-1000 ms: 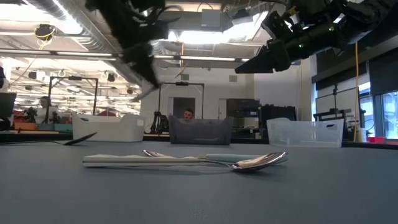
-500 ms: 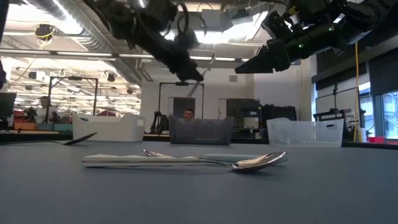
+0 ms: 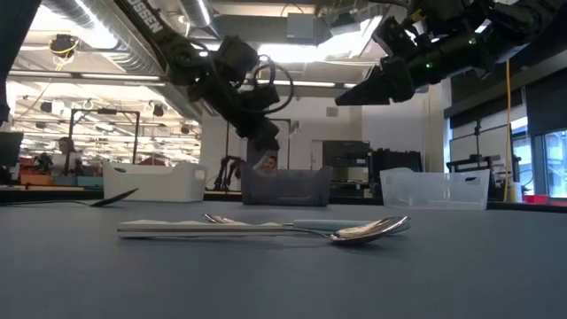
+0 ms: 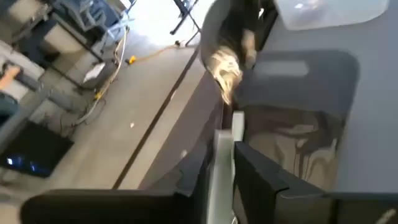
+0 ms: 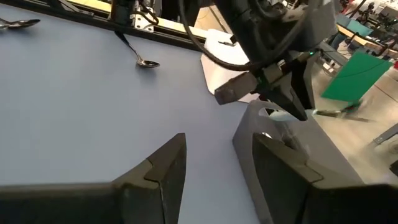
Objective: Sort silverware by color (type)
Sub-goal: Put the top left sky blue spoon into the black bin, then put the bottom middle sky blue spoon into the black bin
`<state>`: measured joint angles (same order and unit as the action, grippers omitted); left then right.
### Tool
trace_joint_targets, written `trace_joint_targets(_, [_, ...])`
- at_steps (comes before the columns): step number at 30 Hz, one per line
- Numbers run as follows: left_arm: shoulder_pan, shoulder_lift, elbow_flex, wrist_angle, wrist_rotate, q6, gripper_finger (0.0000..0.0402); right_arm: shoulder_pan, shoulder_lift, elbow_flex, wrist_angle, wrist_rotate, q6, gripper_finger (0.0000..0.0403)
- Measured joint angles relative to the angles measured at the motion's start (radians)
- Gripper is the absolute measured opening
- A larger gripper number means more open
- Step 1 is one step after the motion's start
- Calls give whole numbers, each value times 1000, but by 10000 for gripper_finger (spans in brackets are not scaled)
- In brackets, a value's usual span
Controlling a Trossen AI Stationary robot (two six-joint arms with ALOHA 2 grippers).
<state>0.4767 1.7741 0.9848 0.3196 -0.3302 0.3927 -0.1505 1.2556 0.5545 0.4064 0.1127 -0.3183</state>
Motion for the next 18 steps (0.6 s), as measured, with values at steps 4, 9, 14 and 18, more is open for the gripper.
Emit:
trace_joint_targets(4, [-17,-12,0,-34,-9,-26,114,0,0,0,-13,1,0,175])
trace_joint_targets(9, [-93,-95,0,-147,-75,-65,129,0,0,0,-15,1,0,175])
trace_joint_targets(14, [-206,-176,0,-306,-17,-148,130,1,0,0,-32,-58,29,175])
trace_joint_targets(18, [-321,-193,-22,-331,8,-233,130,1,0,0,-37,-146,39,175])
